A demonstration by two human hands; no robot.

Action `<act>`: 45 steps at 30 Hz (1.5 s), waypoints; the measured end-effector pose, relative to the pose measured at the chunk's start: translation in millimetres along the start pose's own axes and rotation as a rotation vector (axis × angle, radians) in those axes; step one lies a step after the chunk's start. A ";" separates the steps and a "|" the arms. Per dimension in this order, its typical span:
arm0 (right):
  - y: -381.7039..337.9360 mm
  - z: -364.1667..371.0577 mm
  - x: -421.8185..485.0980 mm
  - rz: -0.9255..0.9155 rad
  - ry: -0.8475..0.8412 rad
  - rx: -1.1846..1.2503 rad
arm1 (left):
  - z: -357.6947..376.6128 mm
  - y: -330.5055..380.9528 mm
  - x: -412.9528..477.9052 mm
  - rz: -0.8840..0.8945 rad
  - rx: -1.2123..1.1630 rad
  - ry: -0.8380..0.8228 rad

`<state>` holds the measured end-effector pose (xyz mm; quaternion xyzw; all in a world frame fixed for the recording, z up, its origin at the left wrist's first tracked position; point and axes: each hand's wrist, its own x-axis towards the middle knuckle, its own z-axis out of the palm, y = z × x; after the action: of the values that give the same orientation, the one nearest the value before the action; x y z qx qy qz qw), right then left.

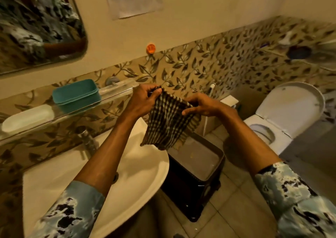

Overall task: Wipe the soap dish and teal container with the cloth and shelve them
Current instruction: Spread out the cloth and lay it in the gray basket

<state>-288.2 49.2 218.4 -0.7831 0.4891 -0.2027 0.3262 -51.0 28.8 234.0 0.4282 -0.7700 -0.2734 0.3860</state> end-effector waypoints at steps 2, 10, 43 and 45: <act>9.9 -9.5 -9.2 0.030 0.018 -0.027 | 9.7 -5.8 8.3 0.016 0.047 0.020; 84.0 -18.0 -14.1 0.134 0.223 -0.279 | 86.9 -45.7 19.7 -0.075 0.098 0.040; 399.2 128.2 32.5 0.398 0.134 0.005 | 374.1 -228.5 -35.4 -0.738 0.161 -0.089; 430.1 159.4 8.0 0.482 0.060 -0.021 | 411.3 -242.2 -66.8 -0.851 0.096 -0.214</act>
<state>-455.8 -41.0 -199.0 -0.6408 0.6733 -0.1373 0.3423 -260.9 7.1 -199.3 0.6939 -0.5726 -0.4147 0.1369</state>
